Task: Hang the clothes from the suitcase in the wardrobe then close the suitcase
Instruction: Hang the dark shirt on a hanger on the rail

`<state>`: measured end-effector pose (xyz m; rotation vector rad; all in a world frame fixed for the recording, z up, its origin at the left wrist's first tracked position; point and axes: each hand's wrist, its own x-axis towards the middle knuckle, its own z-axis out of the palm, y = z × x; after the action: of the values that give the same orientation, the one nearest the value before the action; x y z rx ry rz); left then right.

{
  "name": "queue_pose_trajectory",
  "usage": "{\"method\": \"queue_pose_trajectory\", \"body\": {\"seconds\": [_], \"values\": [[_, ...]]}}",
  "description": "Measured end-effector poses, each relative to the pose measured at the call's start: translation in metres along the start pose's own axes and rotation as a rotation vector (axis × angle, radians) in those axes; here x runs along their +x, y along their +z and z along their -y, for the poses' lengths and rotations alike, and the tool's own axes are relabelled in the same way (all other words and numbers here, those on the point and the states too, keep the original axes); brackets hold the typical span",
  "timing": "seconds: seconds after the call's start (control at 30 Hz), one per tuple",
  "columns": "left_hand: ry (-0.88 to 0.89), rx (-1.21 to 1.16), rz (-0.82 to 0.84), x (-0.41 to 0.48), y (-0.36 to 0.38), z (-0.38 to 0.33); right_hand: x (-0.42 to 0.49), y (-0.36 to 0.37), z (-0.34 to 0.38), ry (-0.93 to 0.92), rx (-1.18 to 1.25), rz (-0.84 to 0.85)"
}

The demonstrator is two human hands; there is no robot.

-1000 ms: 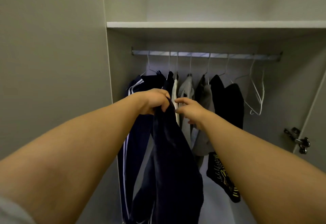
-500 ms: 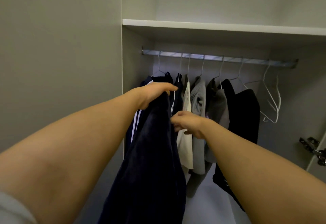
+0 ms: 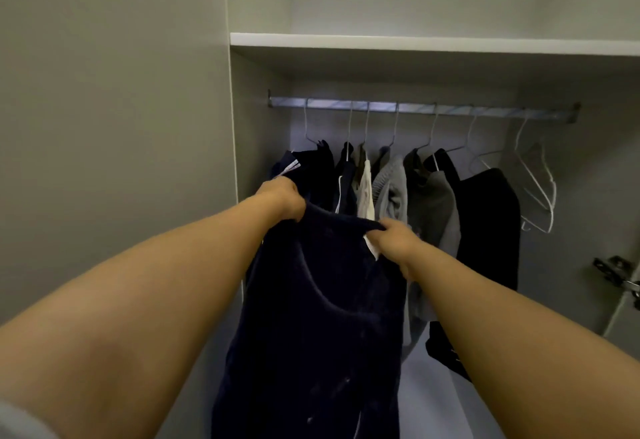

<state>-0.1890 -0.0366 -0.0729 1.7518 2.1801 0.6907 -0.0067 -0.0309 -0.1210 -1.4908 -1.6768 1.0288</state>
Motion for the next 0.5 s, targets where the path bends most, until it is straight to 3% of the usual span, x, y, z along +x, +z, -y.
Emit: {"method": "queue_pose_trajectory", "body": {"seconds": [0.13,0.3,0.4,0.5], "values": [[-0.076,0.051,-0.027,0.008,0.021,-0.017,0.007,-0.022,-0.005,-0.046,-0.047,-0.163],[-0.236,-0.688,0.300,-0.001,0.041,-0.076,0.016,-0.069,-0.018,-0.028,-0.066,-0.298],[-0.204,-0.913,0.338,0.000,0.061,-0.119,0.024,-0.109,-0.033,0.018,-0.023,-0.312],[-0.107,-0.973,0.246,0.023,0.087,-0.159,0.030,-0.146,-0.044,0.031,-0.012,-0.248]]}}
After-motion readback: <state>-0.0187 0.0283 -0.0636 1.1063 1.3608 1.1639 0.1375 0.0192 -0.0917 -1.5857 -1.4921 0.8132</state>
